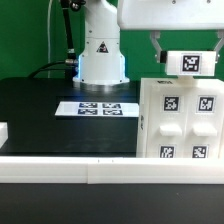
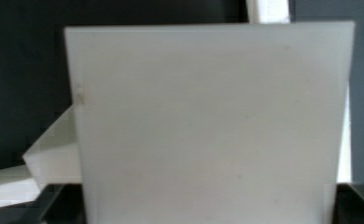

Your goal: Assemble cabinet

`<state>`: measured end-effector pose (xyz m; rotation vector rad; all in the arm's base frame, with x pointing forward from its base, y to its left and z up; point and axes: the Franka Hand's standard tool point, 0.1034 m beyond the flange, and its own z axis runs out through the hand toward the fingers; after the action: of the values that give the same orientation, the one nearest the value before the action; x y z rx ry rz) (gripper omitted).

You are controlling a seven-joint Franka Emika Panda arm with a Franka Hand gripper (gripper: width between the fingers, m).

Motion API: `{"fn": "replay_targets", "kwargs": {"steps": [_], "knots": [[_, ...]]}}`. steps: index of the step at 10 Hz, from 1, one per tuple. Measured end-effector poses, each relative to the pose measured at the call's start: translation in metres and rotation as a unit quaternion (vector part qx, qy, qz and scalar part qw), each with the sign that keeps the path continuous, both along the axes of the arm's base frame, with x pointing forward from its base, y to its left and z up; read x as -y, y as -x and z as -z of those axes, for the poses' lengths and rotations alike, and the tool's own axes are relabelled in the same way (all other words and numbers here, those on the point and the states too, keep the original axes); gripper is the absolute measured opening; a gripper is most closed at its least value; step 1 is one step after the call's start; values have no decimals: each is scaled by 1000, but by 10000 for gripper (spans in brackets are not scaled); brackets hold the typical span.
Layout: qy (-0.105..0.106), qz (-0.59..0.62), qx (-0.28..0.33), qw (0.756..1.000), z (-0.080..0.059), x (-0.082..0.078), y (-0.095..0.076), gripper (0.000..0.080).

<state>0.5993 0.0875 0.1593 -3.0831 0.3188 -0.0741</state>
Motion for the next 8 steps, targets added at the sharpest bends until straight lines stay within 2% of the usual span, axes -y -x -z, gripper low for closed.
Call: {"fn": "replay_targets", "kwargs": {"steps": [5, 8], "knots": [[-11, 141, -5, 990, 0, -2, 0, 563], [-25, 250, 1, 968, 0, -5, -2, 563]]}}
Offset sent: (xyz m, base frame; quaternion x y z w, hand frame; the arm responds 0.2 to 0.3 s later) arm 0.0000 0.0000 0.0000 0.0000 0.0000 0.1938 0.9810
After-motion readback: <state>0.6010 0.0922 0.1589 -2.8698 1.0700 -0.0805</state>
